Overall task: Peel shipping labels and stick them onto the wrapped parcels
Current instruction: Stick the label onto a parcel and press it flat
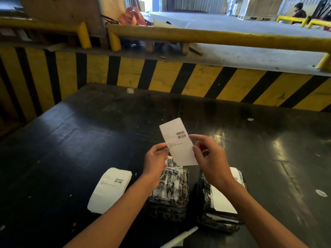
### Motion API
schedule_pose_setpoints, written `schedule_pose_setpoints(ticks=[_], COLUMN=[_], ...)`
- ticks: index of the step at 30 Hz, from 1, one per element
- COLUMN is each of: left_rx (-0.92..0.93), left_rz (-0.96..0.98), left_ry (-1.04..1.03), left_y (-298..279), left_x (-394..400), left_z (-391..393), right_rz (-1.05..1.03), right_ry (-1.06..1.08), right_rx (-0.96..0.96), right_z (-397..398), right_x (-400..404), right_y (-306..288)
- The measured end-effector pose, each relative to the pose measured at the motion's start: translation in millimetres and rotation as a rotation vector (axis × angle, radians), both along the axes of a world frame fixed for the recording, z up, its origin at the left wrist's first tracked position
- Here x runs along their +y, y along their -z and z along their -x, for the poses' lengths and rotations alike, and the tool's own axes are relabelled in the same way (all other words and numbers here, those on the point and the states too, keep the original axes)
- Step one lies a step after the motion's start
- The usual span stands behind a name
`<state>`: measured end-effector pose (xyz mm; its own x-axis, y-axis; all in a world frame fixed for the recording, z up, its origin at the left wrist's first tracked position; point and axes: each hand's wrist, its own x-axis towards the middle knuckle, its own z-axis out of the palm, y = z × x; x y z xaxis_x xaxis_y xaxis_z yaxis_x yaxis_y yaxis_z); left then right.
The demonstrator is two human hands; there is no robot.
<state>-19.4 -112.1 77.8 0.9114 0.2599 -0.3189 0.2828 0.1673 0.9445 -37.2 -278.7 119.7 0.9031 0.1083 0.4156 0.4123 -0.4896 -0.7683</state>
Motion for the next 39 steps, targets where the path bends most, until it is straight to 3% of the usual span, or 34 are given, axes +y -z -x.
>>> schedule_pose_setpoints(ticks=[7, 13, 23, 39], left_rx=[-0.114, -0.071, 0.028, 0.014], left_rz=[-0.233, -0.495, -0.579, -0.77], left_ry=[-0.016, 0.106, 0.19, 0.246], left_y=[6, 16, 35, 42], left_x=[18, 41, 54, 53], left_z=[4, 3, 13, 22], right_rz=[-0.333, -0.473, -0.441, -0.166], right_ry=[0.064, 0.092, 0.072, -0.003], right_rx=[0.432, 0.736, 0.813, 0.826], right_z=[2, 0, 9, 14], right_x=[5, 18, 29, 24], right_y=[16, 39, 61, 73])
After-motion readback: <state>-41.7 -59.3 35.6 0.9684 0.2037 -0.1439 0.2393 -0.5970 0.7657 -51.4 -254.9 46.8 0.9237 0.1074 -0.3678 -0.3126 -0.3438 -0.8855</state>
